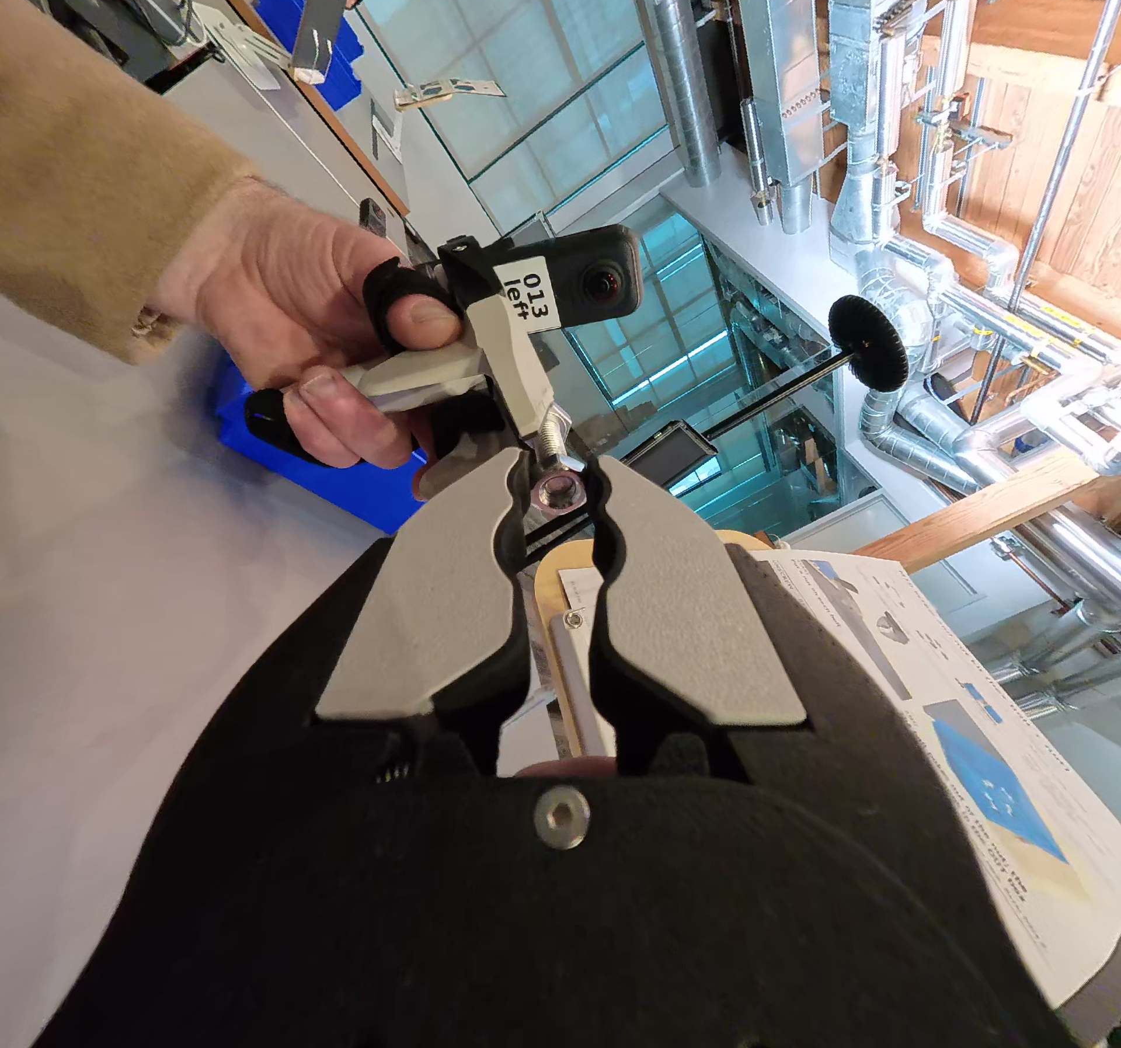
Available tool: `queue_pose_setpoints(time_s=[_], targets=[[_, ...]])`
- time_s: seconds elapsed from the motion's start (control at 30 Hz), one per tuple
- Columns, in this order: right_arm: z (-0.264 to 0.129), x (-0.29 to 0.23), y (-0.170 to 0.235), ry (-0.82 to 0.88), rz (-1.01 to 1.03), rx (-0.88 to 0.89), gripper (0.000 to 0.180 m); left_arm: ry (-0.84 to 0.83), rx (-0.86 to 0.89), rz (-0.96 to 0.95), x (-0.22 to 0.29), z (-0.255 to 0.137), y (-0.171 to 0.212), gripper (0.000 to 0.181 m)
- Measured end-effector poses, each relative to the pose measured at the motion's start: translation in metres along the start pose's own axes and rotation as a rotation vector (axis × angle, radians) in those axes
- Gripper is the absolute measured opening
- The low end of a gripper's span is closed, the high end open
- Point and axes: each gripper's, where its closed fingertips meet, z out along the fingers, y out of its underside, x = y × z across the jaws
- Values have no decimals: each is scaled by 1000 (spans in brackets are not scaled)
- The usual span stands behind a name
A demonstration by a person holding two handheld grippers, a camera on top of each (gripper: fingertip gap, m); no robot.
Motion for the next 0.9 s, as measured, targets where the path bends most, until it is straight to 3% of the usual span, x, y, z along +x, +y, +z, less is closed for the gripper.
queue_pose_setpoints(time_s=[0.2,0.57,0.9], targets=[[-4,9,-2,-7,124,41,18,-75,3,99,-5,-6,-6,32],[-2,3,-1,-198,659,203,18,-328,-158,586,-3,-3,-8,34],[-2,1,5,-291,917,301,18,-371,-224,727,2,-1,-5,27]])
